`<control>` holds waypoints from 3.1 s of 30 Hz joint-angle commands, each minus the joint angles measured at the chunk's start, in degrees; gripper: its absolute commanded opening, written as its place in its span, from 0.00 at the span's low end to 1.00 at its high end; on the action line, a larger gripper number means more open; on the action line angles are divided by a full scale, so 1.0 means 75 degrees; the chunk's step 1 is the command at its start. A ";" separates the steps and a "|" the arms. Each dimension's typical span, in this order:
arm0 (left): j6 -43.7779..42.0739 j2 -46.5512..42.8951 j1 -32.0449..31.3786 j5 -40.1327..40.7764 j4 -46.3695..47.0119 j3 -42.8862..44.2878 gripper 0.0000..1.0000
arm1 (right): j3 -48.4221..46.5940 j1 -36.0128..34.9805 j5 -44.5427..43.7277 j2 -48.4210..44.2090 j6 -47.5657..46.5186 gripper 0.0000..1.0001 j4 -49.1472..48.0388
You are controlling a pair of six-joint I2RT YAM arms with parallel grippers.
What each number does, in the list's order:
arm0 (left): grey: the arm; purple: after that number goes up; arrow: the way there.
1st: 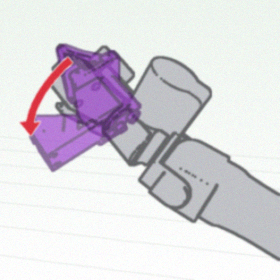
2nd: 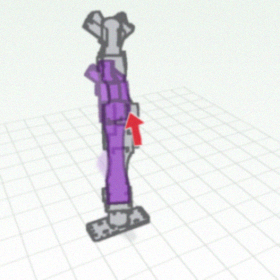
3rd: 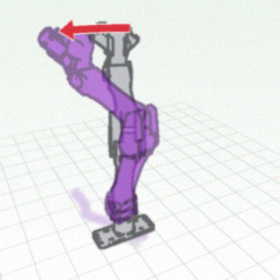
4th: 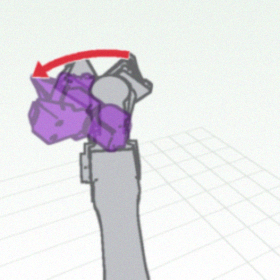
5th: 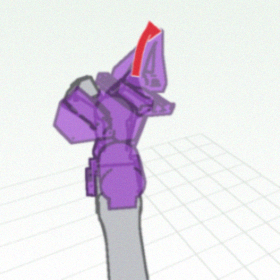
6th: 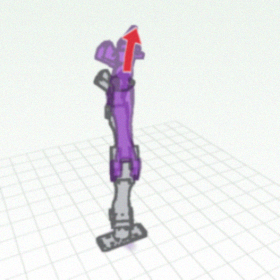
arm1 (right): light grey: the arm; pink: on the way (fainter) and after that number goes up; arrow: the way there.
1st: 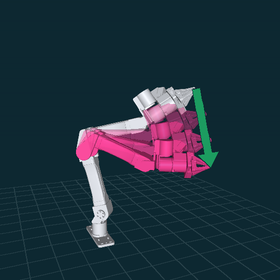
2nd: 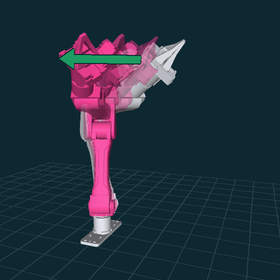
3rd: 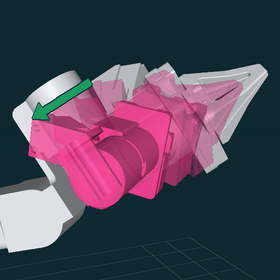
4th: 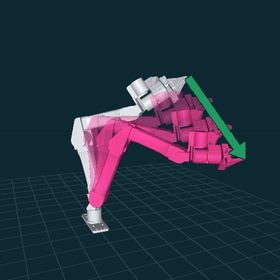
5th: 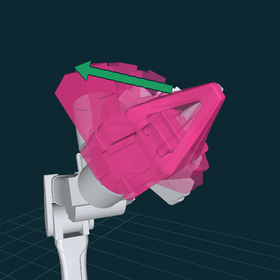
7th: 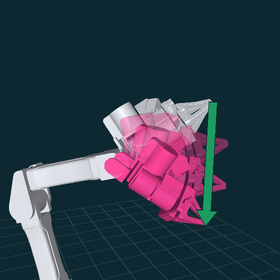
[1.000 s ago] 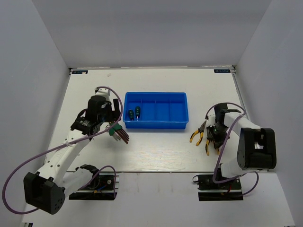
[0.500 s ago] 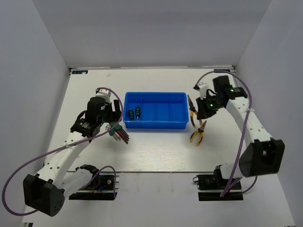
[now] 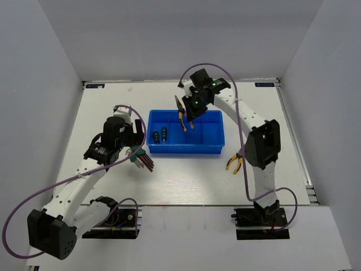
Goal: Sort the tools into containers
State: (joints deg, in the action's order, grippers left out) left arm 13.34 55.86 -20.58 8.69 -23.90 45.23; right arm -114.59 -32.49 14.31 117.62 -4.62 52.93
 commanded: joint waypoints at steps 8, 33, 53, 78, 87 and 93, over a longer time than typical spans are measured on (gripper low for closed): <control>-0.0103 -0.0205 0.0013 0.0142 0.0140 -0.0054 0.90 | -0.0835 -0.1128 -0.1859 0.0851 0.1436 0.00 -0.0318; -0.0103 -0.0205 0.0013 0.0142 0.0140 -0.0054 0.90 | -0.0706 -0.1246 -0.1380 0.1064 0.1519 0.44 -0.0319; -0.0174 -0.0287 0.0013 -0.0220 0.0140 -0.0125 0.85 | 0.7226 0.0616 -0.4003 -0.6845 -0.2411 0.42 -0.2686; -0.0174 -0.0287 0.0013 -0.0444 0.0210 -0.0125 0.85 | 0.7848 0.2715 -0.1263 -0.4070 0.1366 0.48 -0.0705; -0.0174 -0.0287 0.0013 -0.0444 0.0210 -0.0125 0.85 | 0.8293 0.2785 -0.1684 -0.3390 0.1706 0.44 -0.1724; -0.0174 -0.0287 0.0013 -0.0444 0.0210 -0.0125 0.85 | 0.8750 0.2820 -0.2107 -0.3250 0.1858 0.30 -0.2311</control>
State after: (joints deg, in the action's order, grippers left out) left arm 12.47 55.05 -20.58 5.98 -23.40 44.49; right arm -51.24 -11.66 0.56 92.07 7.79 40.62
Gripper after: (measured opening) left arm 0.845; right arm 0.334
